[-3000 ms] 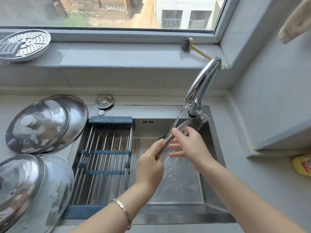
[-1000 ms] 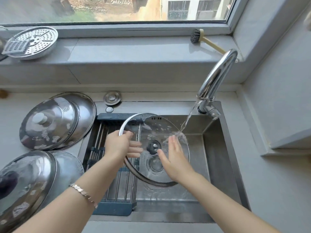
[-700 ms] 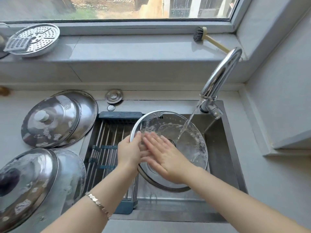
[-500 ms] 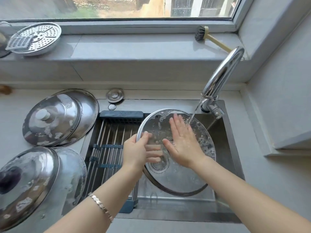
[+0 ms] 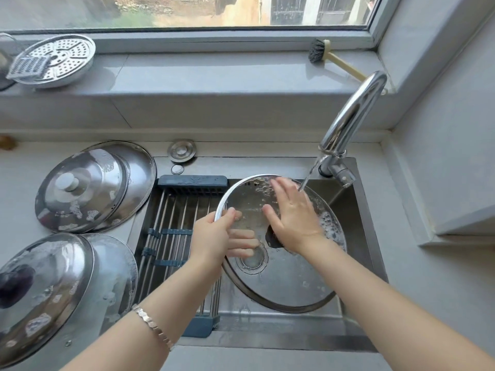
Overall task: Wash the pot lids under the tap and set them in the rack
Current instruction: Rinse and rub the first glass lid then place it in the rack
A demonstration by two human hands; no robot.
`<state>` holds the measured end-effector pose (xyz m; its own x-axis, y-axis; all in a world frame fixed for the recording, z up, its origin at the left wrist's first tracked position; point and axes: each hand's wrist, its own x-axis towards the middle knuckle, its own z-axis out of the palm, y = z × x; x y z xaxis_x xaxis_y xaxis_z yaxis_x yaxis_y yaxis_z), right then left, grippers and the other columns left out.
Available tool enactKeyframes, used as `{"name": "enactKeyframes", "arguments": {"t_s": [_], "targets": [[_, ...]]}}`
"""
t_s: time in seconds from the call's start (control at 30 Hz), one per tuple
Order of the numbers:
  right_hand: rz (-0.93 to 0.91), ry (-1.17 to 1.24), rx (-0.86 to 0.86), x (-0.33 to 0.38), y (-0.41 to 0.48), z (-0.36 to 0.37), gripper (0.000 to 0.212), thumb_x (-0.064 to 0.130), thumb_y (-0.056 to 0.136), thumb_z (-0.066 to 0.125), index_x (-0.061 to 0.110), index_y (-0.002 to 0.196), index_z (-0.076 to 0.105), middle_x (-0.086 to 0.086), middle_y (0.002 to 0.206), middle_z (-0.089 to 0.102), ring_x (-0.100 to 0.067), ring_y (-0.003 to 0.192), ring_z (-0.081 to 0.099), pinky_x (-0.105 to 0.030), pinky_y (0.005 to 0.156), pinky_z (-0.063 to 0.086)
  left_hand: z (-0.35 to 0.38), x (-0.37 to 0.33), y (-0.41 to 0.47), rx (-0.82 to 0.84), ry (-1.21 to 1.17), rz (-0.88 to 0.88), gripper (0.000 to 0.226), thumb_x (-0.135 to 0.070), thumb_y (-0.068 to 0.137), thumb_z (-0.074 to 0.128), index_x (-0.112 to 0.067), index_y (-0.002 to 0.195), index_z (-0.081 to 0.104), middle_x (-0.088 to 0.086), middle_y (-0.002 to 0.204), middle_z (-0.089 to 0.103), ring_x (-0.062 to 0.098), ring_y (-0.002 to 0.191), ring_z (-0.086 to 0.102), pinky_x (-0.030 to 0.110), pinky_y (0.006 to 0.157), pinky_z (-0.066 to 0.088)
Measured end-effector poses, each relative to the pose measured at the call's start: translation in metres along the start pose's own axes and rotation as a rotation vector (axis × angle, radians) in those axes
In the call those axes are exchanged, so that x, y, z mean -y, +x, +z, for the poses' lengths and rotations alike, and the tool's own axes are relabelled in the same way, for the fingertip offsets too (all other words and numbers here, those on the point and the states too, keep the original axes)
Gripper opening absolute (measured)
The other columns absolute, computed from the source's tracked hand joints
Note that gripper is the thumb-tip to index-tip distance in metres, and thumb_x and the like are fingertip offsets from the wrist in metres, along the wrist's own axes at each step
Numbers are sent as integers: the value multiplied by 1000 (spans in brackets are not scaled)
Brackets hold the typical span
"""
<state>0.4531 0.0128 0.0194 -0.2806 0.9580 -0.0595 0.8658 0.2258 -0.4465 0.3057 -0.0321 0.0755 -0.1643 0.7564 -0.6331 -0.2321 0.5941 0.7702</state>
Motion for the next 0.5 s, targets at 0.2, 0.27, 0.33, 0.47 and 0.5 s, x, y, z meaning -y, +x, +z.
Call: {"name": "enactKeyframes", "arguments": {"t_s": [0.2, 0.27, 0.33, 0.47, 0.5], "targets": [[-221, -2, 128, 26, 0, 5, 81, 57, 79, 2, 17, 148, 15, 0, 154, 12, -17, 143, 3, -38, 119, 4, -1, 2, -2, -7, -23, -3, 19, -18, 97, 48, -2, 92, 59, 18, 60, 67, 26, 44, 65, 28, 36, 52], [-144, -39, 92, 13, 6, 2, 78, 58, 80, 3, 21, 149, 13, 2, 154, 10, -14, 143, 2, -38, 119, 3, -3, 0, -2, 1, -1, -3, 22, -20, 98, 46, -3, 92, 59, 25, 69, 67, 28, 48, 67, 29, 38, 53], [-49, 11, 36, 13, 5, 4, 72, 54, 85, 11, 19, 148, 15, 0, 153, 12, -17, 143, 3, -39, 119, 4, -3, -1, -2, -8, 31, 16, 21, -19, 97, 46, -4, 92, 59, 26, 71, 67, 28, 48, 67, 29, 38, 53], [-244, 32, 42, 23, -1, 10, 70, 50, 88, 14, 15, 148, 15, -4, 157, 12, -18, 145, 3, -31, 115, -3, 3, -3, -3, -45, 50, 68, 18, -15, 96, 48, -4, 90, 61, 20, 64, 67, 25, 43, 65, 26, 34, 49], [-181, 19, 36, 15, 1, 8, 69, 51, 90, 16, 16, 149, 11, -3, 157, 9, -17, 145, 1, -30, 115, -4, 2, -3, -3, -57, 60, 79, 18, -16, 97, 48, -4, 90, 61, 22, 66, 67, 25, 44, 65, 26, 35, 50]]}}
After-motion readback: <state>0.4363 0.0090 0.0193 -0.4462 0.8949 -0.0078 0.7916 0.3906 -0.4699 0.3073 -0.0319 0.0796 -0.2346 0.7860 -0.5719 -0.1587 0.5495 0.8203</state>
